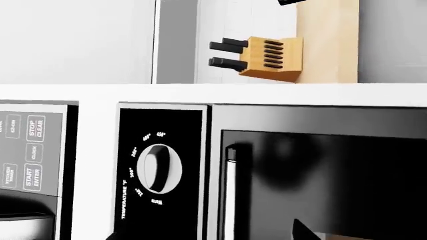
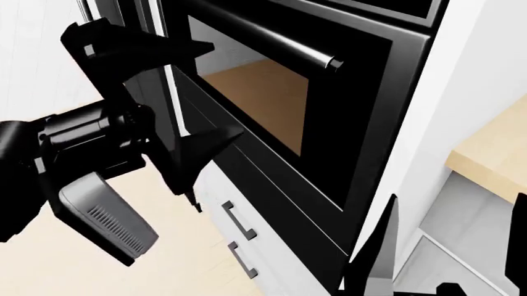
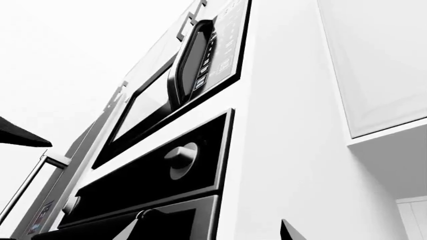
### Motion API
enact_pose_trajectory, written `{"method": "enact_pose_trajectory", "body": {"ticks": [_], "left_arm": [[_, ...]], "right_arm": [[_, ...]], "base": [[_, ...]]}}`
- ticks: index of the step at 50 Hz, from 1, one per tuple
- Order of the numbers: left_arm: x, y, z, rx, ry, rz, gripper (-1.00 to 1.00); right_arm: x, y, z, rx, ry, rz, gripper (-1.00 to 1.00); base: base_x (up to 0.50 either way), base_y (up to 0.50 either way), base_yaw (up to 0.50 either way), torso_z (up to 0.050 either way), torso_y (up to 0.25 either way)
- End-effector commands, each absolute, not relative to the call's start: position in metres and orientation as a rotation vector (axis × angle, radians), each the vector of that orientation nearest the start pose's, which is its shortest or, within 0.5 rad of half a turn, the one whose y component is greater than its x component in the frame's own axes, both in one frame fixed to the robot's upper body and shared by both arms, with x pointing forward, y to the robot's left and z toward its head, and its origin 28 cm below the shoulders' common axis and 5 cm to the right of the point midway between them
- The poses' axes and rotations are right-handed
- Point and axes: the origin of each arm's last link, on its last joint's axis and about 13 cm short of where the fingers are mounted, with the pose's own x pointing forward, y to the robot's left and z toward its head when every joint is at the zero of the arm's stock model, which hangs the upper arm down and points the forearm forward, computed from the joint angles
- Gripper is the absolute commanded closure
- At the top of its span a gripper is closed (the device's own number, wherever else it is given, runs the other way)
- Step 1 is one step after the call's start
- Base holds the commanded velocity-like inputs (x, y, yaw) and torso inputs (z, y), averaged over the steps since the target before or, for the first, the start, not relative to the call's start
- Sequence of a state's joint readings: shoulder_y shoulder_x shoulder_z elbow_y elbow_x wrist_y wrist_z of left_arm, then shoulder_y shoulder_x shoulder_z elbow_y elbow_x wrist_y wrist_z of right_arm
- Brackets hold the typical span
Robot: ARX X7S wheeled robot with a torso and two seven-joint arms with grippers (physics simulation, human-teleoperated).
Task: Open the oven door
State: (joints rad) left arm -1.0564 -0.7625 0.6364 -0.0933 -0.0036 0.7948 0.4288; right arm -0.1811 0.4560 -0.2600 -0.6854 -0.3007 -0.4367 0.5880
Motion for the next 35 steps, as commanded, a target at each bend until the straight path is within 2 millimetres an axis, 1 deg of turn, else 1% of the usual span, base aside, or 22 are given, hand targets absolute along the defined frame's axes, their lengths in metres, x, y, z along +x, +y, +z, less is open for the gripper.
{"method": "enact_pose_trajectory", "body": {"ticks": [1, 9, 16, 29, 35], "left_arm": [[0.316, 0.279, 0.311, 1.275, -1.123, -0.826, -1.0], [0.324, 0.279, 0.312, 1.296, -1.097, -0.837, -1.0], [0.334, 0.28, 0.315, 1.299, -1.076, -0.8, -1.0], [0.338, 0.284, 0.317, 1.307, -1.039, -0.778, -1.0], [0.342, 0.285, 0.313, 1.326, -1.003, -0.79, -1.0]], "right_arm": [[0.141, -0.1, 0.142, -0.229, -1.016, -0.042, -1.0], [0.142, -0.1, 0.143, -0.229, -1.018, -0.045, -1.0], [0.141, -0.1, 0.143, -0.228, -1.018, -0.045, -1.0], [0.142, -0.1, 0.143, -0.229, -1.018, -0.048, -1.0], [0.142, -0.101, 0.144, -0.23, -1.019, -0.05, -1.0]], "base": [[0.0, 0.0, 0.0, 0.0, 0.0], [0.0, 0.0, 0.0, 0.0, 0.0], [0.0, 0.0, 0.0, 0.0, 0.0], [0.0, 0.0, 0.0, 0.0, 0.0], [0.0, 0.0, 0.0, 0.0, 0.0]]}}
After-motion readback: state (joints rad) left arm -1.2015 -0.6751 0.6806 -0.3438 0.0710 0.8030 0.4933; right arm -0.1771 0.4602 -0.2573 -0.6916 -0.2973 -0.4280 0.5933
